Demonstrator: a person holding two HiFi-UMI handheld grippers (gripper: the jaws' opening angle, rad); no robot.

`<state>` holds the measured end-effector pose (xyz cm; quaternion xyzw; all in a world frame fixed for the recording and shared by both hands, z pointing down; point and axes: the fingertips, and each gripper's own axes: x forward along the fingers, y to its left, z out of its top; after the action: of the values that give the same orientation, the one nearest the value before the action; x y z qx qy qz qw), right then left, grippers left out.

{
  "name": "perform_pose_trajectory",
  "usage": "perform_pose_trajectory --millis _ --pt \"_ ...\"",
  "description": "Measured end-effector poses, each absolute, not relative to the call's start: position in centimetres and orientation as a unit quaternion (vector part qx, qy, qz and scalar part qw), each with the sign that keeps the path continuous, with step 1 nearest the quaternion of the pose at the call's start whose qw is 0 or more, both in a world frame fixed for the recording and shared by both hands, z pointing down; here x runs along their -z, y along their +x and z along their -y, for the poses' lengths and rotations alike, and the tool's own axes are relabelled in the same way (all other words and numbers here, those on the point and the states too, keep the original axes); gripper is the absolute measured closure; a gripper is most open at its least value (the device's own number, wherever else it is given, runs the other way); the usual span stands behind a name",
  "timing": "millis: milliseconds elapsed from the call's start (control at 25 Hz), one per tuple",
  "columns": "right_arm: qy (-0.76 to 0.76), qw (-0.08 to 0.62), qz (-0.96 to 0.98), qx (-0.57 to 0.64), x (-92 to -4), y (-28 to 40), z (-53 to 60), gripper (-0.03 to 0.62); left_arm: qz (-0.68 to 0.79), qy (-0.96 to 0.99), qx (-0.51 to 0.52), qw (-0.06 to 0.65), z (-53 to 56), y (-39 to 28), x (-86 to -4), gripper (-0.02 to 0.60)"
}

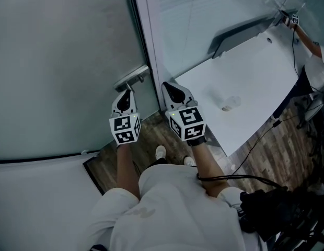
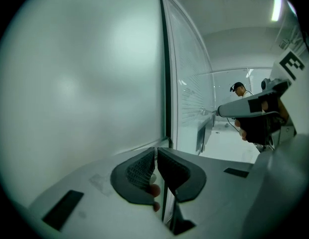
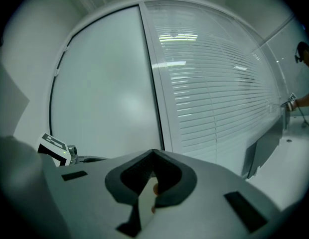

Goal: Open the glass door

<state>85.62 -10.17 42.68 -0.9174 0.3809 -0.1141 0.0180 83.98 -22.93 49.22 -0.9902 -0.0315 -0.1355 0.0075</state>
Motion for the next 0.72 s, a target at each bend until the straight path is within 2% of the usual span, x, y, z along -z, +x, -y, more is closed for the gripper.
perform_pose_trajectory --millis 200,360,720 --pt "-0.916 0.023 -0.38 0.124 -43.4 85.7 10.2 0.597 0.058 -0.978 0.175 0.1 22.6 83.8 -51.1 0.534" --pt "-0.916 0.023 -0.381 0.127 -43.6 85.9 10.5 0.597 0.059 -0.967 0.207 0.133 23.6 83.7 -52.8 0.478" --pt "-0.915 0.013 -0.379 0.137 -44.8 86.1 10.6 0.599 0.074 -0.939 0.272 0.195 25.5 82.9 -56.4 0.476"
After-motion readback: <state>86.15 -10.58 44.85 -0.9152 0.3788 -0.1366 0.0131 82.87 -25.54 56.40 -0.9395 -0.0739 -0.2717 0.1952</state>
